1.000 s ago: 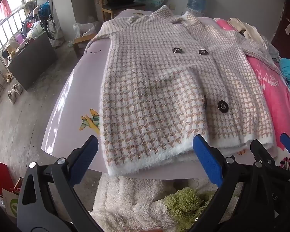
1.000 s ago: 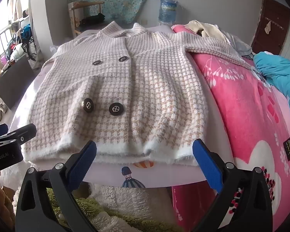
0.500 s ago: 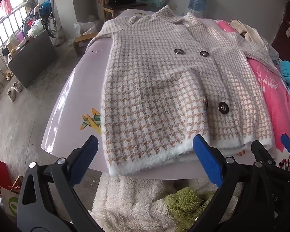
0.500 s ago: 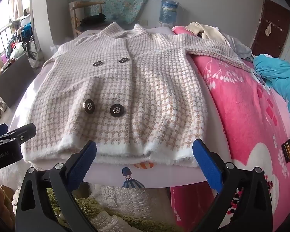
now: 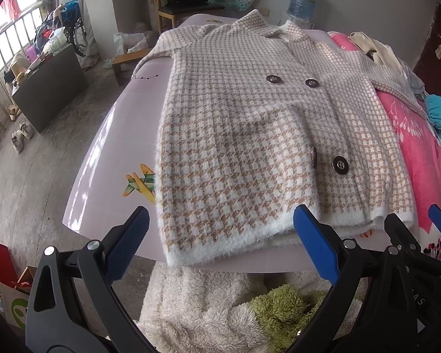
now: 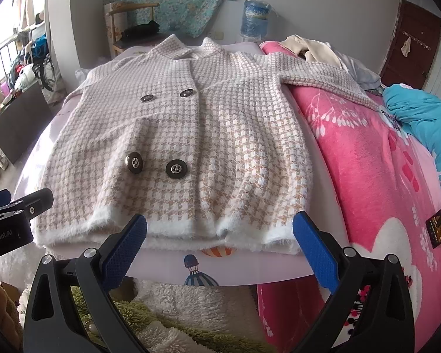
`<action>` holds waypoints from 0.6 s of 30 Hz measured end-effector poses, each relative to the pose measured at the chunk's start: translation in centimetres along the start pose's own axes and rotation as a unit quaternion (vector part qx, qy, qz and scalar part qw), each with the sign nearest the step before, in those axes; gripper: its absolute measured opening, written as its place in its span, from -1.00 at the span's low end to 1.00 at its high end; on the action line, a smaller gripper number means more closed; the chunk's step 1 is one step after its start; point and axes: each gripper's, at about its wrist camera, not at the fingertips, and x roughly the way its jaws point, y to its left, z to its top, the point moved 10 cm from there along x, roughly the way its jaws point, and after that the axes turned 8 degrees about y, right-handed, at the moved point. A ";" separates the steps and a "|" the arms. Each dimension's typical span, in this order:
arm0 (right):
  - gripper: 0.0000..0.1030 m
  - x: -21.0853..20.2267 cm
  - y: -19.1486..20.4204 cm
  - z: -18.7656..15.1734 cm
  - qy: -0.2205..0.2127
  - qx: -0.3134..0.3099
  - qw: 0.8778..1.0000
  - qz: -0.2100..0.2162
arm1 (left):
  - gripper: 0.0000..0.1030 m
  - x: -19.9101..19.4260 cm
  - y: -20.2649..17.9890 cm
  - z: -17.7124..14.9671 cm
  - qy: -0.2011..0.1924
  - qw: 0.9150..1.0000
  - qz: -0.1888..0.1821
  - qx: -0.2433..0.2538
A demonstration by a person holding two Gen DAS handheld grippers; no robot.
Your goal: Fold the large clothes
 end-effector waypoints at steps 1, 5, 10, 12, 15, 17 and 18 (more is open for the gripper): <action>0.88 0.0 0.1 0.0 0.001 0.001 1.000 0.000 | 0.84 0.0 0.1 0.0 -0.001 1.000 -0.001 0.000; 0.88 -0.1 0.0 0.0 0.001 0.000 1.000 -0.001 | 0.84 0.0 0.1 0.0 0.000 1.000 -0.001 -0.001; 0.88 -0.1 0.1 0.0 0.000 0.000 1.000 -0.001 | 0.84 0.0 0.1 0.0 0.000 1.000 -0.001 0.000; 0.88 0.0 0.2 0.0 0.000 -0.001 1.000 -0.002 | 0.84 0.0 0.1 0.0 -0.001 1.000 -0.001 0.000; 0.88 0.0 0.1 0.0 0.000 -0.001 1.000 -0.002 | 0.84 0.0 0.1 0.0 -0.001 1.000 -0.001 0.000; 0.88 -0.1 0.1 0.0 0.000 -0.001 1.000 -0.003 | 0.84 0.0 0.1 0.0 -0.001 1.000 -0.001 0.000; 0.88 -0.1 0.1 0.0 0.000 -0.001 1.000 -0.003 | 0.84 0.0 0.1 0.0 -0.001 1.000 -0.001 0.000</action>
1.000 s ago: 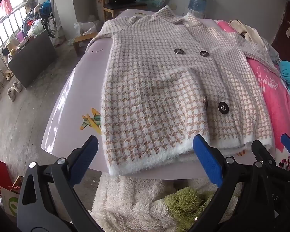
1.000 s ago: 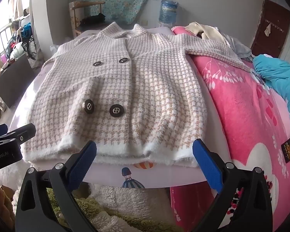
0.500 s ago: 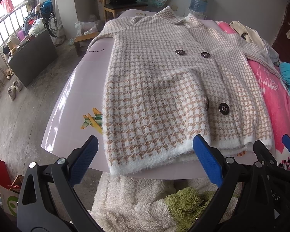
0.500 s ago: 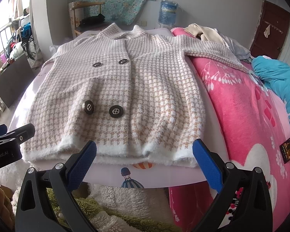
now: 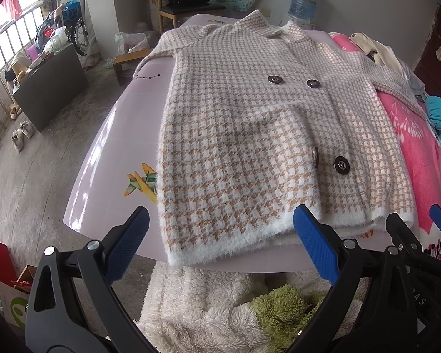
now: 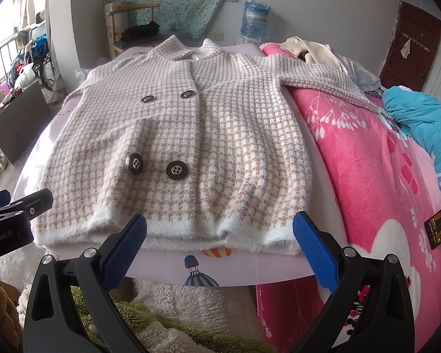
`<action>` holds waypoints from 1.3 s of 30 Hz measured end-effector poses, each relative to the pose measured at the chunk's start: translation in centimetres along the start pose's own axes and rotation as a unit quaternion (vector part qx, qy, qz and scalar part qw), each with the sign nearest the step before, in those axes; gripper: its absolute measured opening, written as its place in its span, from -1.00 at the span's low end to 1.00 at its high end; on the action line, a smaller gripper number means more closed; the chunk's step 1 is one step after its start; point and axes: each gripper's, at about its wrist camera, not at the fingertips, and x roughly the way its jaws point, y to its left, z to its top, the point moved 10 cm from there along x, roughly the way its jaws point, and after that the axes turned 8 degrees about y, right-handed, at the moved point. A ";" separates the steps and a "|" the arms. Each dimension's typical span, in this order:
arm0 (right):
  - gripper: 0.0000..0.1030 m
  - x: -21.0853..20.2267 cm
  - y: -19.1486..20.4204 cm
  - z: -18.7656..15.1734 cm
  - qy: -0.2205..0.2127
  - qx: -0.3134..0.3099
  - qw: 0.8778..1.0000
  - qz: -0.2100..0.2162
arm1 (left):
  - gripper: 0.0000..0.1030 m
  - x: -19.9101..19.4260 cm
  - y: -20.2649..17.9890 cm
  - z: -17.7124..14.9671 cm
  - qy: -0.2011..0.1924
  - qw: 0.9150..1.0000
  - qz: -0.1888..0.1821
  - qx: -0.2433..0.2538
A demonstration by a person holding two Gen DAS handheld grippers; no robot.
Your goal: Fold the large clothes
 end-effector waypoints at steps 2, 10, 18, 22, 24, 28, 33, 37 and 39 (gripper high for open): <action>0.88 -0.1 0.0 0.0 0.000 0.000 1.000 0.001 | 0.84 0.0 0.1 0.0 0.000 1.000 0.000 0.000; 0.88 0.0 0.1 0.0 -0.001 -0.001 1.000 -0.001 | 0.84 0.0 0.1 0.0 0.000 1.000 0.000 -0.001; 0.88 0.1 -0.3 0.3 0.000 0.003 1.000 -0.002 | 0.84 0.3 0.4 0.0 0.003 1.000 -0.001 -0.001; 0.88 0.2 -0.5 0.7 0.001 0.006 1.000 -0.005 | 0.84 0.7 0.6 0.3 0.005 1.000 0.000 -0.001; 0.88 0.3 -0.5 1.0 0.002 0.006 1.000 -0.006 | 0.84 0.8 0.6 0.4 0.006 1.000 0.000 -0.001; 0.88 0.7 -0.4 1.5 0.002 0.008 1.000 -0.008 | 0.84 1.3 0.7 1.0 0.010 1.000 0.002 -0.001; 0.88 0.9 -0.9 2.7 -0.002 0.016 1.000 -0.013 | 0.84 1.9 1.6 2.2 0.006 1.000 0.010 -0.008; 0.88 1.2 -1.6 3.7 -0.005 0.029 0.999 -0.015 | 0.84 3.2 2.8 3.4 0.008 1.000 0.028 -0.006; 0.88 1.8 -2.3 4.0 0.002 0.038 0.999 -0.018 | 0.84 4.2 3.3 3.8 0.015 1.000 0.026 -0.003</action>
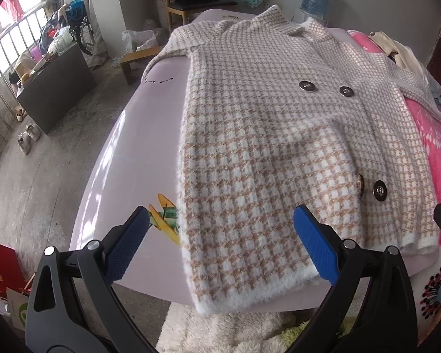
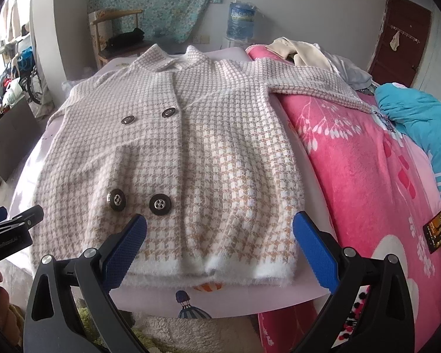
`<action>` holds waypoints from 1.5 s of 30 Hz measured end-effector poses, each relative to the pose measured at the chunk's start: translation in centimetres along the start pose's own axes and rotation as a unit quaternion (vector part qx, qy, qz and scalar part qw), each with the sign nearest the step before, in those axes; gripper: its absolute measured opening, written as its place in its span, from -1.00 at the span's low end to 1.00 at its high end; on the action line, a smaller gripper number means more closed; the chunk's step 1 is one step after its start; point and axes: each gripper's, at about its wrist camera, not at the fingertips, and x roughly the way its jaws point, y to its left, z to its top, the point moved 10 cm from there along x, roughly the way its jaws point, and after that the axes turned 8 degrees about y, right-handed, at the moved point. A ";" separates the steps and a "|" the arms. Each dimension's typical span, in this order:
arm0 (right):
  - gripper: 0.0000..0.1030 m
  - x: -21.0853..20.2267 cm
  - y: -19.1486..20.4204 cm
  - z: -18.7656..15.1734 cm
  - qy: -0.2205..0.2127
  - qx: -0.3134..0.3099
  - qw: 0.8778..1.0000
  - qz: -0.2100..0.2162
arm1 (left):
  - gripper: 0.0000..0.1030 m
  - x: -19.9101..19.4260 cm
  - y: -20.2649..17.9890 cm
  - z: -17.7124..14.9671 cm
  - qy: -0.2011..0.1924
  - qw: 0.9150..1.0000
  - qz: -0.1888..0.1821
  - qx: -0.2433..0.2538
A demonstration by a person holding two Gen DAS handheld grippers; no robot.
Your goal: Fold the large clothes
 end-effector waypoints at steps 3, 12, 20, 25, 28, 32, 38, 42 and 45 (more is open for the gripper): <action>0.88 1.4 -1.1 0.2 0.016 0.008 1.000 -0.009 | 0.84 1.4 0.6 0.6 0.003 1.000 0.009 0.012; 0.88 5.5 -5.5 0.1 0.065 0.060 0.996 0.005 | 0.84 5.4 1.0 1.4 0.025 0.996 -0.087 0.020; 0.88 7.4 -7.9 -0.7 0.096 0.077 0.991 0.056 | 0.84 5.8 1.4 2.7 0.022 0.993 -0.115 -0.001; 0.70 8.5 -8.7 -2.5 0.133 0.103 0.981 0.098 | 0.84 5.0 1.9 1.2 0.021 0.992 -0.120 0.023; 0.55 8.2 -8.6 -2.5 0.128 0.101 0.981 0.107 | 0.84 5.2 2.1 -0.1 0.041 0.992 -0.118 0.025; 0.17 8.0 -7.9 -2.9 0.137 0.102 0.976 0.138 | 0.84 4.6 1.8 -1.4 0.044 0.991 -0.125 0.032; -0.26 8.7 -7.7 -2.8 0.125 0.092 0.979 0.131 | 0.32 4.7 1.1 -2.0 0.040 0.992 -0.111 0.045; -0.49 9.9 -7.1 -2.0 0.116 0.079 0.980 0.138 | -0.19 4.7 1.1 -1.6 0.036 0.994 -0.097 0.038; -0.77 9.5 -6.7 -1.6 0.111 0.061 0.983 0.136 | -0.77 4.4 1.7 -1.4 0.032 0.996 -0.072 0.040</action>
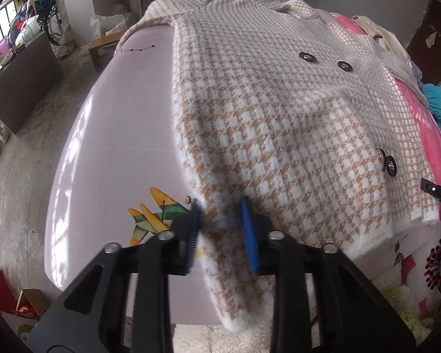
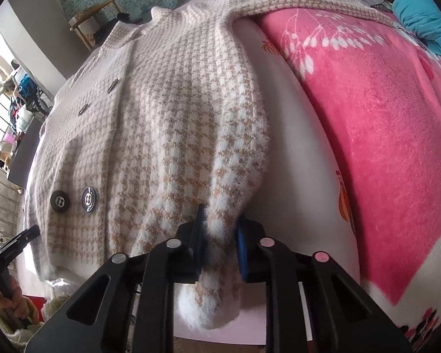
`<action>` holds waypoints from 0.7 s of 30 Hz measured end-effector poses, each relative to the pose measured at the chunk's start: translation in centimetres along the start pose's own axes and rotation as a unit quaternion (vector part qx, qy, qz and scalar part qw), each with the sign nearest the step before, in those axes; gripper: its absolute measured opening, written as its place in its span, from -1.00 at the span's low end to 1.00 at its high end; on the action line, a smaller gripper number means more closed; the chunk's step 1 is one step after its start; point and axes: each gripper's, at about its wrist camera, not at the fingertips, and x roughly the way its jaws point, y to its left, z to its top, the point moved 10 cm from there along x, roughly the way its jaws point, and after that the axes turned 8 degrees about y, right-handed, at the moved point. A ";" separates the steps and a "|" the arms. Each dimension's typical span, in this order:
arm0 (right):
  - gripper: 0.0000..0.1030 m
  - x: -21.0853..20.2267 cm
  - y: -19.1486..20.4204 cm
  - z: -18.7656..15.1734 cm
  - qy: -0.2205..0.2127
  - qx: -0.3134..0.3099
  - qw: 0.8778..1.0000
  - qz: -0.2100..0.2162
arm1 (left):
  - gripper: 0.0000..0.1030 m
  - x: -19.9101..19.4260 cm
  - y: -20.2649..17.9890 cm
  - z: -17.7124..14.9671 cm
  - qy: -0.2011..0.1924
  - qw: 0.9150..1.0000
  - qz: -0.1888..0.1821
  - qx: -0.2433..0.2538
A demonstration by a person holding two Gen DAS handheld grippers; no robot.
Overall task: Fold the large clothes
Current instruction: 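Grasp the cardigan hem edge with the right gripper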
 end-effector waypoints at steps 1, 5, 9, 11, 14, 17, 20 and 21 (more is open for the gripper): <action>-0.79 -0.7 0.2 0.2 -0.008 -0.006 1.000 -0.004 | -0.85 -0.6 -0.1 0.1 -0.006 1.000 0.000 0.006; -0.83 -5.3 1.5 0.8 -0.058 -0.042 0.997 -0.014 | -0.88 -5.1 -0.3 0.7 -0.059 0.998 0.005 0.031; -0.84 -9.1 2.7 1.0 -0.096 -0.070 0.993 -0.005 | -0.89 -9.2 -0.3 1.1 -0.091 0.995 0.000 0.046; -0.84 -10.0 2.9 0.5 -0.100 -0.078 0.992 0.001 | -0.89 -10.4 -0.2 0.8 -0.096 0.994 0.000 0.051; -0.84 -11.0 2.5 -1.3 -0.090 -0.079 0.993 0.005 | -0.89 -11.3 0.2 -0.8 -0.078 0.996 -0.009 0.049; -0.84 -11.4 1.5 -3.9 -0.067 -0.065 0.996 0.010 | -0.89 -10.9 1.2 -3.0 -0.044 0.998 -0.007 0.038; -0.80 -8.9 0.3 -5.8 -0.025 -0.057 0.998 -0.004 | -0.87 -8.7 1.8 -4.9 -0.007 1.000 0.001 0.027; -0.78 -7.7 -0.4 -6.3 -0.009 -0.050 0.999 -0.018 | -0.85 -7.8 2.1 -5.3 0.005 1.000 0.004 0.022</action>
